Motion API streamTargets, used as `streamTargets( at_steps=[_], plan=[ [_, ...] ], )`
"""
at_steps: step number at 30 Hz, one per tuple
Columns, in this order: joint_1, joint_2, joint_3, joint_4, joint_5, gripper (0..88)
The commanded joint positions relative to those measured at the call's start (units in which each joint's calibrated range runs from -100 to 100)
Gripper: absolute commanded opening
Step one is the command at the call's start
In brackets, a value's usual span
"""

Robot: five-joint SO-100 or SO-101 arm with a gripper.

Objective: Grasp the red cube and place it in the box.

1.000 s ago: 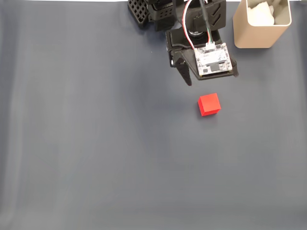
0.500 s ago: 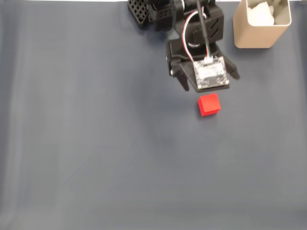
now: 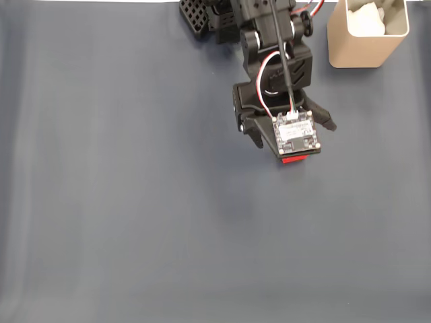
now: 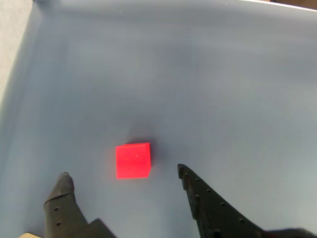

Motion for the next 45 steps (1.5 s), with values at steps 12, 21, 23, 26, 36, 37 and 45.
streamTargets(
  at_steps=[12, 21, 23, 26, 36, 37, 45],
  plan=[
    [-0.5, 5.5, -0.7, -4.6, 0.0, 49.5],
    [-1.5, 8.1, 0.0, -7.5, -0.3, 49.5],
    [-1.7, 8.5, -0.1, -7.9, -0.2, 49.5],
    [-1.8, 9.1, -0.4, -8.5, 0.0, 49.5],
    [-2.5, 10.8, -0.5, -10.3, 0.0, 49.5],
    [-2.6, 11.0, -0.6, -10.3, 0.0, 49.5],
    [-3.3, 12.3, -0.9, -10.6, -0.3, 49.5]
  ],
)
